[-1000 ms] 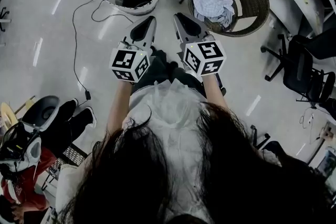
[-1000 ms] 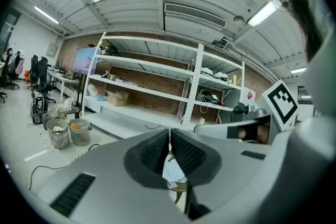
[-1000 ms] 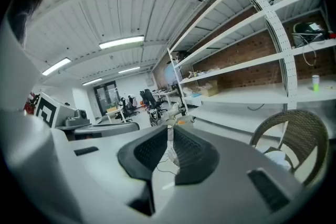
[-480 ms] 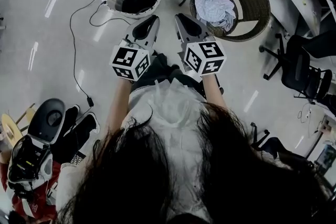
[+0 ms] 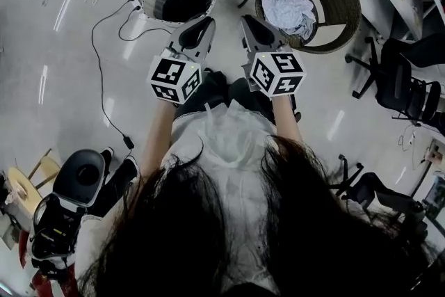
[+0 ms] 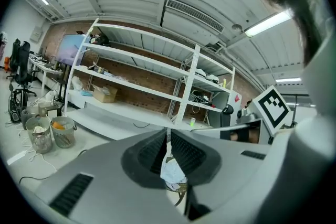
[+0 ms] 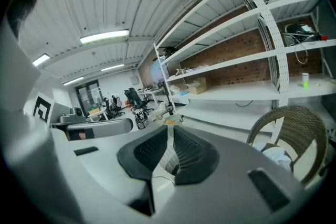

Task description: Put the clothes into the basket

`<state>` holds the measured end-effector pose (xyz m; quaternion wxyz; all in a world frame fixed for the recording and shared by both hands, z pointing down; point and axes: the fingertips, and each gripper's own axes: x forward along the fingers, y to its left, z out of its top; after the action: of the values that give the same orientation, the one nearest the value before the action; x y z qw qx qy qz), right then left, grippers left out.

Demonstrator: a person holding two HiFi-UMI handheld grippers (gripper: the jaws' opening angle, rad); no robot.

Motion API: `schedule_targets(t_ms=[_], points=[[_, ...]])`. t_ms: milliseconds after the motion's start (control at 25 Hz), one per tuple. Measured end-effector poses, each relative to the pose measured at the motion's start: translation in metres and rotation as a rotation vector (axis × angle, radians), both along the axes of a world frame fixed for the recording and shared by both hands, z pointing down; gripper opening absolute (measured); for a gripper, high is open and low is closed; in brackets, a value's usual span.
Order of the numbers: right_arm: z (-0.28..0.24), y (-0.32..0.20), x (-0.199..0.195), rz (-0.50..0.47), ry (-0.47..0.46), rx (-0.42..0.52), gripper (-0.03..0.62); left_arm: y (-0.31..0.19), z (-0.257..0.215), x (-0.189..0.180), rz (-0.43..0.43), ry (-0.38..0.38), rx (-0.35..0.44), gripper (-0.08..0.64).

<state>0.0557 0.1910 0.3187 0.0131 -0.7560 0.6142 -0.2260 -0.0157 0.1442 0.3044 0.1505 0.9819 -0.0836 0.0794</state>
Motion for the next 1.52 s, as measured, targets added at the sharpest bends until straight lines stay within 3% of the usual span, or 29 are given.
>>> schedule_targets(t_ms=[560,1040,1240,1520], points=[[0.023,0.02,0.062,0.144,-0.015,-0.066,0.046,0.004,0.017,0.044,0.089,-0.022,-0.041,0.024],[0.063,0.041,0.197,0.218,-0.061,-0.153,0.046,0.004,0.044,0.158,0.121,-0.103,-0.062,0.025],[0.102,0.051,0.245,0.209,-0.117,-0.226,0.046,0.007,0.067,0.205,0.145,-0.156,-0.082,0.025],[0.191,0.06,0.297,0.098,-0.175,-0.375,0.048,0.004,0.109,0.265,0.139,-0.229,-0.097,0.023]])
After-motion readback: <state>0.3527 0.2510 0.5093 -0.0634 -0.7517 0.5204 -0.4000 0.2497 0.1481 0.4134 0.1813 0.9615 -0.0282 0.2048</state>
